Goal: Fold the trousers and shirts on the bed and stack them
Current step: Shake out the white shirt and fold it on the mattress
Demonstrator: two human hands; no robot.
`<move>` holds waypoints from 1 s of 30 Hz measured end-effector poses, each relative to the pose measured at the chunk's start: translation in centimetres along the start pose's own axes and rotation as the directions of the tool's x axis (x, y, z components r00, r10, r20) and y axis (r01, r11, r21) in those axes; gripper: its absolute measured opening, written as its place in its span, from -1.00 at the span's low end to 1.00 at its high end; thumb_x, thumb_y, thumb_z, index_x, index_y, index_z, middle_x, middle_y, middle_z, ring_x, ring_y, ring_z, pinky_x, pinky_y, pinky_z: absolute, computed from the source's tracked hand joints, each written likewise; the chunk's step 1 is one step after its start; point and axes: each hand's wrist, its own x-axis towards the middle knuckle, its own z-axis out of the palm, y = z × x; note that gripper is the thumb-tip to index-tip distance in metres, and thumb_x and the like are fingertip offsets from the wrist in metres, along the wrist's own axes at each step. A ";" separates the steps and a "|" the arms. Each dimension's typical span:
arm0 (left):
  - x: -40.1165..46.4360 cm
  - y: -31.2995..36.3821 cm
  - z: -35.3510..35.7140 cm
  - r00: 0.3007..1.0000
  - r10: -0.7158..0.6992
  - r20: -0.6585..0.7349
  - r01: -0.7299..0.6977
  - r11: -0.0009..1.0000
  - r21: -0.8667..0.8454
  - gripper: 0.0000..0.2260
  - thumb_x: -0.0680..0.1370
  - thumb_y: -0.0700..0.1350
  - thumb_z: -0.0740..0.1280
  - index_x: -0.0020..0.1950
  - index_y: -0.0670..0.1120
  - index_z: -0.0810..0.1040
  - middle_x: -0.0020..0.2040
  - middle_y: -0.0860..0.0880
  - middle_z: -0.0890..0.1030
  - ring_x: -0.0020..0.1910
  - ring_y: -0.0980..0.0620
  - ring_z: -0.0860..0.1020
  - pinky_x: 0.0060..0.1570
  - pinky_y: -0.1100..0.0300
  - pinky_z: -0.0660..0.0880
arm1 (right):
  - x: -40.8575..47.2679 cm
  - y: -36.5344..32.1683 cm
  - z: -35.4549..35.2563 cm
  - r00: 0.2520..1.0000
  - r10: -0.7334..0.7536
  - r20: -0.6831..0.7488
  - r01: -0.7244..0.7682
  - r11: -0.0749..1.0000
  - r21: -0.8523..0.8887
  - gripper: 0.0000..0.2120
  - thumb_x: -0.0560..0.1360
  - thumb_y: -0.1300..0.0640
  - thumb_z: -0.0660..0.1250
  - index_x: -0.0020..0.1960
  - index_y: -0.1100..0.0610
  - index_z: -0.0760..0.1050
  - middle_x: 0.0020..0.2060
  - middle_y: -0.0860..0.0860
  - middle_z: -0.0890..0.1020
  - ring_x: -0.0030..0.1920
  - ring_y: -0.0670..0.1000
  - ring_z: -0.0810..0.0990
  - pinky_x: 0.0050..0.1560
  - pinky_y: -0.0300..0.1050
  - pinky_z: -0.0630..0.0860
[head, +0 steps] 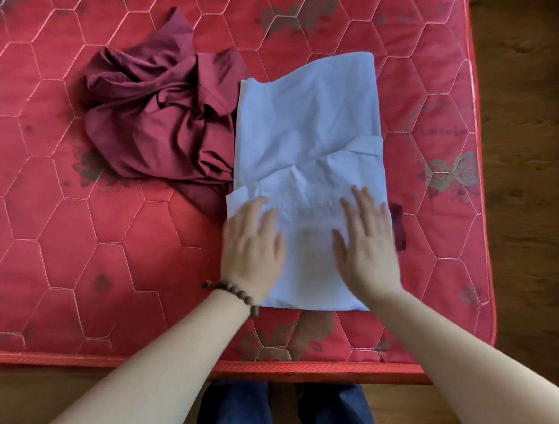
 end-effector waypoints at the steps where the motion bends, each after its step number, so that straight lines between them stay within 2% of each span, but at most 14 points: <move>1: -0.4 0.8 0.8 0.988 0.099 0.118 -0.108 0.992 0.072 -0.63 0.45 -0.09 0.34 0.24 -0.17 0.54 0.32 -0.19 0.49 0.32 -0.17 0.44 0.26 -0.07 0.38 | -0.2 -0.4 0.9 0.992 -0.087 0.087 0.090 0.995 -0.032 -0.52 0.53 0.15 0.27 0.41 0.28 0.37 0.45 0.21 0.33 0.49 0.21 0.21 0.46 0.27 0.11; 2: -0.8 1.2 1.6 0.959 0.139 0.247 -0.178 0.974 0.142 -0.54 0.48 -0.04 0.31 0.36 -0.15 0.47 0.42 -0.15 0.41 0.42 -0.14 0.36 0.37 -0.10 0.31 | -0.3 -0.5 1.8 0.974 -0.150 0.169 0.162 0.985 -0.058 -0.49 0.52 0.13 0.30 0.43 0.26 0.34 0.47 0.18 0.30 0.50 0.20 0.18 0.46 0.29 0.09; 4: -1.2 0.6 3.1 0.904 0.115 0.412 -0.239 0.935 0.263 -0.43 0.55 0.11 0.20 0.52 -0.07 0.24 0.55 -0.08 0.18 0.54 -0.11 0.10 0.48 -0.16 0.09 | -0.1 0.3 3.4 0.936 -0.196 0.293 0.232 0.968 -0.095 -0.45 0.56 0.05 0.27 0.49 0.19 0.25 0.51 0.11 0.23 0.53 0.15 0.10 0.49 0.24 0.02; 6: -0.9 -1.1 4.2 0.890 0.075 0.450 -0.221 0.933 0.282 -0.40 0.57 0.24 0.05 0.57 0.05 0.07 0.58 -0.06 0.04 0.56 -0.12 -0.04 0.49 -0.18 -0.04 | 0.4 1.5 4.3 0.924 -0.173 0.342 0.227 0.966 -0.123 -0.45 0.61 -0.10 0.10 0.54 0.09 0.14 0.54 0.03 0.15 0.55 0.07 0.01 0.53 0.12 -0.07; 7: -0.7 -1.9 4.5 0.897 0.070 0.437 -0.212 0.935 0.285 -0.39 0.56 0.27 0.01 0.57 0.09 0.06 0.59 -0.06 0.03 0.56 -0.12 -0.05 0.49 -0.19 -0.05 | 0.6 1.9 4.5 0.925 -0.165 0.342 0.220 0.967 -0.131 -0.44 0.62 -0.14 0.03 0.54 0.07 0.13 0.54 0.01 0.13 0.55 0.04 0.01 0.54 0.08 -0.09; 9: -0.2 -2.5 4.8 0.908 0.060 0.415 -0.196 0.936 0.293 -0.39 0.55 0.28 0.01 0.56 0.08 0.11 0.58 -0.10 0.07 0.56 -0.12 -0.01 0.48 -0.19 -0.02 | 0.7 2.1 4.6 0.940 -0.145 0.309 0.188 0.976 -0.113 -0.45 0.61 -0.13 -0.01 0.54 0.08 0.16 0.53 0.02 0.16 0.55 0.03 0.04 0.54 0.05 -0.10; 12: 0.2 -2.4 4.9 0.935 0.080 0.345 -0.191 0.934 0.302 -0.38 0.53 0.24 0.08 0.55 0.01 0.19 0.56 -0.14 0.13 0.55 -0.13 0.04 0.48 -0.20 -0.01 | 1.1 2.2 4.3 0.986 -0.061 0.153 0.071 0.996 -0.062 -0.44 0.59 -0.04 0.05 0.53 0.16 0.16 0.53 0.09 0.17 0.55 0.05 0.01 0.53 0.11 -0.15; 15: 1.5 -2.6 5.0 0.941 0.129 0.313 -0.225 0.929 0.294 -0.39 0.53 0.24 0.10 0.55 0.04 0.19 0.57 -0.10 0.10 0.56 -0.11 0.02 0.48 -0.20 -0.03 | 3.8 3.2 3.6 0.995 -0.059 0.078 0.071 0.984 -0.165 -0.41 0.58 -0.07 0.09 0.54 0.13 0.12 0.54 0.10 0.12 0.55 0.09 -0.02 0.51 0.17 -0.20; 18: 2.5 -3.3 5.3 0.933 0.118 0.339 -0.218 0.937 0.273 -0.38 0.53 0.27 0.08 0.56 0.08 0.14 0.58 -0.08 0.08 0.56 -0.10 0.01 0.49 -0.16 -0.01 | 6.9 4.7 3.7 0.986 -0.061 0.156 0.100 0.961 -0.257 -0.36 0.57 -0.19 0.11 0.56 0.03 0.06 0.56 0.08 0.05 0.56 0.10 -0.06 0.49 0.18 -0.28; 22: 2.7 -3.8 5.8 0.934 0.142 0.328 -0.219 0.952 0.212 -0.39 0.54 0.27 0.08 0.56 0.09 0.14 0.58 -0.05 0.09 0.56 -0.07 0.00 0.50 -0.11 -0.05 | 7.9 6.3 4.6 0.961 0.034 0.273 0.032 0.971 -0.236 -0.34 0.53 -0.38 -0.06 0.55 -0.16 -0.05 0.57 0.01 -0.11 0.56 0.03 -0.19 0.51 0.19 -0.21; 26: 2.9 -4.6 5.0 0.916 0.219 0.337 -0.270 0.956 0.115 -0.46 0.58 0.18 0.08 0.53 0.02 0.24 0.56 -0.07 0.16 0.55 -0.08 0.06 0.49 -0.13 0.01 | 8.3 6.9 4.0 0.941 0.018 0.337 0.029 0.991 -0.132 -0.42 0.56 -0.31 -0.15 0.55 -0.19 -0.06 0.57 -0.05 -0.14 0.55 -0.02 -0.23 0.52 0.10 -0.25; 28: 3.0 -5.6 4.2 0.884 0.311 0.348 -0.371 0.921 0.118 -0.53 0.61 0.07 0.07 0.50 -0.03 0.30 0.52 -0.09 0.25 0.52 -0.10 0.16 0.47 -0.13 0.11 | 8.1 8.0 2.6 0.924 -0.068 0.377 0.111 0.989 -0.096 -0.45 0.59 -0.24 -0.16 0.55 -0.15 -0.03 0.57 -0.03 -0.07 0.55 0.00 -0.17 0.53 0.11 -0.17; 30: 2.8 -7.3 3.0 0.826 0.421 0.374 -0.507 0.844 0.172 -0.57 0.60 -0.12 0.07 0.48 -0.08 0.33 0.48 -0.11 0.33 0.48 -0.12 0.26 0.43 -0.13 0.23 | 6.9 9.6 1.0 0.893 -0.207 0.399 0.270 0.957 -0.109 -0.50 0.62 -0.12 -0.09 0.55 -0.08 0.03 0.56 0.00 0.05 0.56 0.06 -0.02 0.52 0.15 -0.04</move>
